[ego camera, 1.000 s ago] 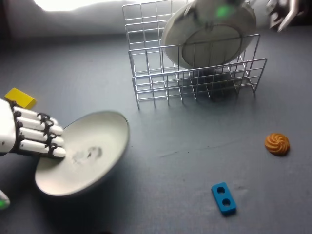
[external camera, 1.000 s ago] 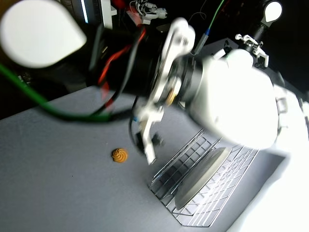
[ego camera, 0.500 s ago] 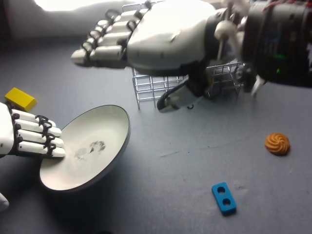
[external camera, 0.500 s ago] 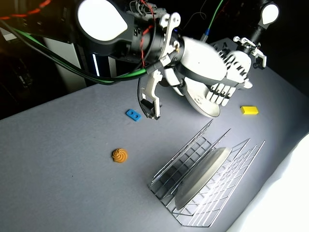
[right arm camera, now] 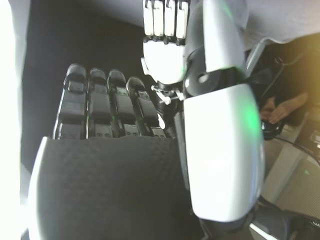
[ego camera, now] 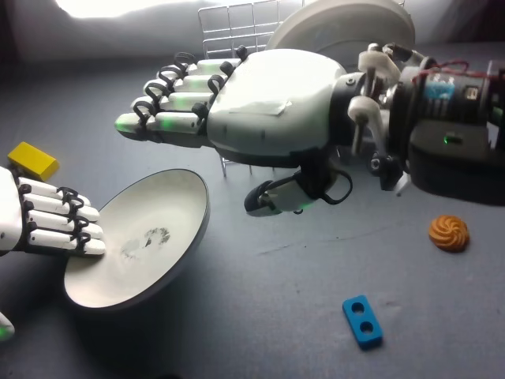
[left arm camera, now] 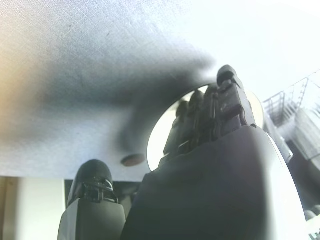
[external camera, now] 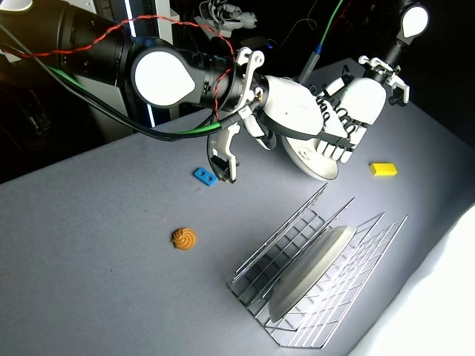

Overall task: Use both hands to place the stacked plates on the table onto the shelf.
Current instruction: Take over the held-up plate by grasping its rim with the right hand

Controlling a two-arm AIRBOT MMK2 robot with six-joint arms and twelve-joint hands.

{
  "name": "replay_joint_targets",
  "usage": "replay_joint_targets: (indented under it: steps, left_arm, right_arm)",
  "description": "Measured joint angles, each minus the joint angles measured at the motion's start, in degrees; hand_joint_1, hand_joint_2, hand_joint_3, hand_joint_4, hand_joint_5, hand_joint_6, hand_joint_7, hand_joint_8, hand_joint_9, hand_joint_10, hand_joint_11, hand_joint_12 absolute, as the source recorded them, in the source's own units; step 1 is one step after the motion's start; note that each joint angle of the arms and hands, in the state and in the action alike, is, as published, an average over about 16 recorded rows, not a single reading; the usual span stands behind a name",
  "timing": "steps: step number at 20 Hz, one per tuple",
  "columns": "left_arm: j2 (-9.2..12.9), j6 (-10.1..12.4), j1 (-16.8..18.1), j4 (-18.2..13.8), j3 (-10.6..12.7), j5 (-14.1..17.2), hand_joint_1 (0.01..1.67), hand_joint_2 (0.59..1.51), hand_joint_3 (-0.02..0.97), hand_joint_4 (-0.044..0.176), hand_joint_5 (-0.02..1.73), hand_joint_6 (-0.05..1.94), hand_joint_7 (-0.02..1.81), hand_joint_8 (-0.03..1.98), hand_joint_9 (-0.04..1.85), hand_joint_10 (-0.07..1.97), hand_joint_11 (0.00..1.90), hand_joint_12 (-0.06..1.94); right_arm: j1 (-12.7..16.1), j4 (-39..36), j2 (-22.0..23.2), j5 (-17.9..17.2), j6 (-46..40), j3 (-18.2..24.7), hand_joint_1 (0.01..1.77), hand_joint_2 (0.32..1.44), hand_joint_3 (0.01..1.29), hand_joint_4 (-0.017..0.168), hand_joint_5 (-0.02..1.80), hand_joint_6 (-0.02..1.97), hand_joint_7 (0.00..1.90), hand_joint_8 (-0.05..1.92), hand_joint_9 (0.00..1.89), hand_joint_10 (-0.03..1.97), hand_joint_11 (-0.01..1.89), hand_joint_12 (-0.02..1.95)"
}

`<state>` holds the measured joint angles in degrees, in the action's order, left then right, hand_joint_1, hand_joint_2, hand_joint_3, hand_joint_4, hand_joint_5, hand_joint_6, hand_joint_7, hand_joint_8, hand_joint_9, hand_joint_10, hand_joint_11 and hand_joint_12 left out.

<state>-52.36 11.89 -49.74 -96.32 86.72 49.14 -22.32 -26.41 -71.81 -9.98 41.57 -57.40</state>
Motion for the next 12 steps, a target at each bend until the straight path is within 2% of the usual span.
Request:
replay_joint_targets:
  steps: [5,12]
  left_arm:
    - [0.0,0.0,-0.1,0.1,0.0,-0.1,0.02,1.098,0.017,-0.003,0.0,-0.01,-0.01,-0.01,-0.02,-0.04,0.02,0.0]
    - [0.0,0.0,-0.3,0.1,0.0,-0.1,0.02,1.091,0.017,-0.003,0.0,-0.01,-0.01,-0.01,-0.02,-0.04,0.02,0.0]
  right_arm:
    - [-3.1,10.1,-1.6,-2.3,11.8,0.0,1.26,0.98,0.02,0.002,0.02,0.01,0.02,0.03,0.02,0.0,0.02,0.0]
    - [-5.5,13.9,-6.3,-2.3,17.3,-2.5,1.28,0.99,0.02,0.002,0.02,0.01,0.02,0.03,0.02,0.0,0.02,0.0]
